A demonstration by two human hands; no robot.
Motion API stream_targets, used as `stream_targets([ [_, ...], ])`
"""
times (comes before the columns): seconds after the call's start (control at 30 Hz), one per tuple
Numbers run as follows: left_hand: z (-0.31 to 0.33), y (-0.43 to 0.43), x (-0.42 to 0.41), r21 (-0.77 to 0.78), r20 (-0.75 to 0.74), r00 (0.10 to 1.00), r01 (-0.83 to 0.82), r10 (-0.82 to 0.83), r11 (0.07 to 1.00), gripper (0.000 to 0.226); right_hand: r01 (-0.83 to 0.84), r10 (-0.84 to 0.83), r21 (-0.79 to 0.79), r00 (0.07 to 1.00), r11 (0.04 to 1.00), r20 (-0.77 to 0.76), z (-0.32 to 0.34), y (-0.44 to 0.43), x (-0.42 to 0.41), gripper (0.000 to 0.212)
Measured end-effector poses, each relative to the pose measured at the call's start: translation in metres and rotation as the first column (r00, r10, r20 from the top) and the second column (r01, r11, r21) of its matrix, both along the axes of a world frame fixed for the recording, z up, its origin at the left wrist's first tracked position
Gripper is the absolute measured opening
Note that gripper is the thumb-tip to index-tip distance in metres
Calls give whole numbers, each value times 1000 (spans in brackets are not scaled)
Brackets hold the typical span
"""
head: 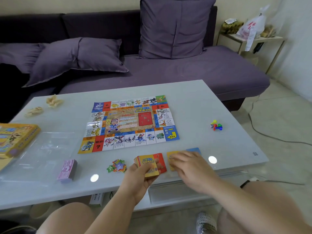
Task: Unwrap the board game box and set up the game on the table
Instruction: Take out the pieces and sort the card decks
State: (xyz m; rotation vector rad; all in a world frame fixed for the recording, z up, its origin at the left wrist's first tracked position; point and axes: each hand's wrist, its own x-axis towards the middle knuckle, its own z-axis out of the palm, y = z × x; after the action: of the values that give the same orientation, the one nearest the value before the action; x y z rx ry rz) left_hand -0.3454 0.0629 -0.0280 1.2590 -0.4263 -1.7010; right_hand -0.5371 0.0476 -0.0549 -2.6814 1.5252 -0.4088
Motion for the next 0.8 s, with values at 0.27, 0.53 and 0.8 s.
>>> stream_targets([
  [0.27,-1,0,4,-18,-1,1000,26,-26,999,21,160,-159,86,987,983,-21,15,-3,-21,36],
  [0.53,5,1,-6,-56,33,999,25,-23,998,22,292,-253,201,947,935,-199,18,-3,-46,35],
  [0.8,16,11,-28,-129,76,982,184,-175,975,16,-9,-579,754,634,657,512,59,1,15,14],
])
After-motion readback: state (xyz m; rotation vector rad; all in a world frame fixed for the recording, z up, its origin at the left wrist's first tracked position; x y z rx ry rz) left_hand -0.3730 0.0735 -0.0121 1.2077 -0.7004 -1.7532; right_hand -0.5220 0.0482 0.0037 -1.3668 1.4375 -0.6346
